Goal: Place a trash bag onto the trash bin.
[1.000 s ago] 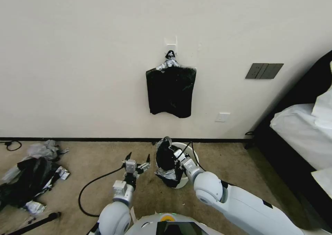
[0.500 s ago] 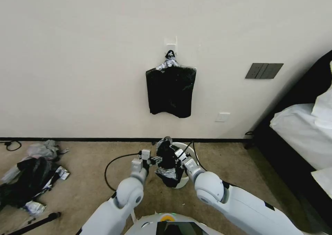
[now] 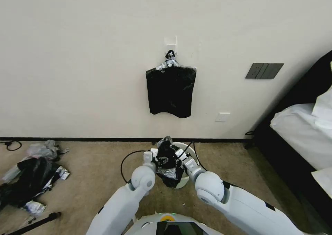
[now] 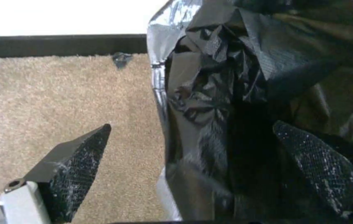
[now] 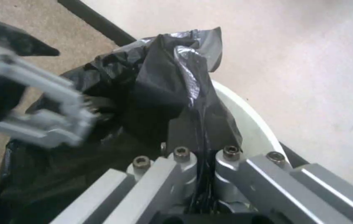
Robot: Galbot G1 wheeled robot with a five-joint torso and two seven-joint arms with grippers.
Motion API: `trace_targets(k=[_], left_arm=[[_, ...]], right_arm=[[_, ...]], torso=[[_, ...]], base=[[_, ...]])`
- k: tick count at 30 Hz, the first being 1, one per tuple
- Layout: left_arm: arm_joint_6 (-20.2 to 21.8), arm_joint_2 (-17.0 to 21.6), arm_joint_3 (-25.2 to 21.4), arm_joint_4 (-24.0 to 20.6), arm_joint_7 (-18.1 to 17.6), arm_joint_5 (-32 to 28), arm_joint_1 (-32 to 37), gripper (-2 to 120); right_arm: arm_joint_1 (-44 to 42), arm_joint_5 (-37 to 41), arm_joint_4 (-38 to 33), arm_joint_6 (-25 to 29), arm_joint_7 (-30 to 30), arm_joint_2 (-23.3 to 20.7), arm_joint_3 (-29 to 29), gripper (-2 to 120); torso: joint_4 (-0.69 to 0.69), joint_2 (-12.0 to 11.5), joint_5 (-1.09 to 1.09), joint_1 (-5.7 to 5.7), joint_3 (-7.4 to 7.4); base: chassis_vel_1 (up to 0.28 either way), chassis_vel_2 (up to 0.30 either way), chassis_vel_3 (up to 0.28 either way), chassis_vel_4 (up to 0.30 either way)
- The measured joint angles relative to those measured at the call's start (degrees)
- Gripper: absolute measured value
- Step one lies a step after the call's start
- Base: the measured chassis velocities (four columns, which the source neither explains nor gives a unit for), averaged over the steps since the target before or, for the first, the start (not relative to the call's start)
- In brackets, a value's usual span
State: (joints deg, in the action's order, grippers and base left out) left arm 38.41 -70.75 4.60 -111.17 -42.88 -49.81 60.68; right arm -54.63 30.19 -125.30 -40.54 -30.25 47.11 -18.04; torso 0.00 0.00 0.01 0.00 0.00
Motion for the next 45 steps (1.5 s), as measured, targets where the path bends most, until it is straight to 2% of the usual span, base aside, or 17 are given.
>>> trace_targets(k=[4,8,9,12,13,16,17,20,22,28,29,32,43,45], left_arm=[[0.7,-0.86,0.75,1.59,-2.01,-2.39,-1.83,99],[2.04,-2.2,1.74,3.48,-4.98,-6.19,-4.03,85],[2.04,-2.2,1.74,3.48,-4.98,-6.19,-4.03,85],[2.46,-2.62,1.94,4.34,-6.13,-7.67,-4.42,70],[2.46,-2.62,1.94,4.34,-6.13,-7.67,-4.42,70],[2.46,-2.55,1.77,4.71,-6.59,-8.53,-4.24,54],[2.46,-2.55,1.77,4.71,-6.59,-8.53,-4.24,54],[2.25,-2.52,1.4,4.83,-6.64,-8.74,-3.98,40],[2.18,-2.54,1.34,4.85,-6.64,-8.74,-3.93,38],[-0.53,-2.24,0.95,5.1,-6.26,-8.37,-3.03,12],[-0.53,-2.24,0.95,5.1,-6.26,-8.37,-3.03,12],[-1.72,-2.03,0.63,4.93,-5.69,-8.22,-2.62,2],[-5.94,0.2,-0.34,1.76,-0.53,-3.24,0.57,1],[-6.59,1.12,-0.86,0.12,0.89,-2.44,1.49,1]], right_arm=[[-0.25,0.0,-0.04,0.0,0.01,-0.07,0.18,0],[-0.28,0.03,-0.06,0.01,0.05,-0.13,0.34,0],[-0.28,0.03,-0.06,0.01,0.05,-0.13,0.34,0],[-0.35,0.04,-0.08,0.01,0.07,-0.13,0.4,0],[-0.35,0.04,-0.08,0.01,0.07,-0.13,0.4,0],[-0.5,0.05,-0.08,0.01,0.08,-0.13,0.55,0],[-0.5,0.05,-0.08,0.01,0.08,-0.13,0.55,0],[-0.67,0.05,-0.01,0.03,0.12,-0.02,0.62,0],[-0.73,0.05,0.01,0.03,0.12,0.03,0.64,0],[-2.22,-0.05,0.22,0.04,0.19,0.6,1.75,0],[-2.22,-0.05,0.22,0.04,0.19,0.6,1.75,0],[-3.15,-0.17,0.23,0.05,0.24,0.6,2.6,0],[-5.35,-0.01,-0.12,0.57,0.76,1.57,7.62,0],[-5.22,-0.02,0.19,2.69,0.98,1.44,8.78,0]], torso=[[0.0,0.0,-0.01,0.0,0.0],[0.0,0.0,-0.01,0.0,0.0],[0.0,0.0,-0.01,0.0,0.0],[0.0,0.0,-0.01,0.0,0.0],[0.0,0.0,-0.01,0.0,0.0],[0.0,0.0,-0.01,0.0,0.0],[0.0,0.0,-0.01,0.0,0.0],[0.0,0.0,-0.01,0.0,0.0],[0.0,0.0,-0.01,0.0,0.0],[0.0,0.0,-0.01,0.0,0.0],[0.0,0.0,-0.01,0.0,0.0],[0.0,0.0,-0.01,0.0,0.0],[0.0,0.0,-0.01,0.0,0.0],[0.0,0.0,-0.01,0.0,0.0]], base=[[0.0,0.0,0.0,0.0],[0.0,0.0,0.0,0.0],[0.0,0.0,0.0,0.0],[0.0,0.0,0.0,0.0],[0.0,0.0,0.0,0.0],[0.0,0.0,0.0,0.0],[0.0,0.0,0.0,0.0],[0.0,0.0,0.0,0.0],[0.0,0.0,0.0,0.0],[0.0,0.0,0.0,0.0],[0.0,0.0,0.0,0.0],[0.0,0.0,0.0,0.0],[0.0,0.0,0.0,0.0],[0.0,0.0,0.0,0.0]])
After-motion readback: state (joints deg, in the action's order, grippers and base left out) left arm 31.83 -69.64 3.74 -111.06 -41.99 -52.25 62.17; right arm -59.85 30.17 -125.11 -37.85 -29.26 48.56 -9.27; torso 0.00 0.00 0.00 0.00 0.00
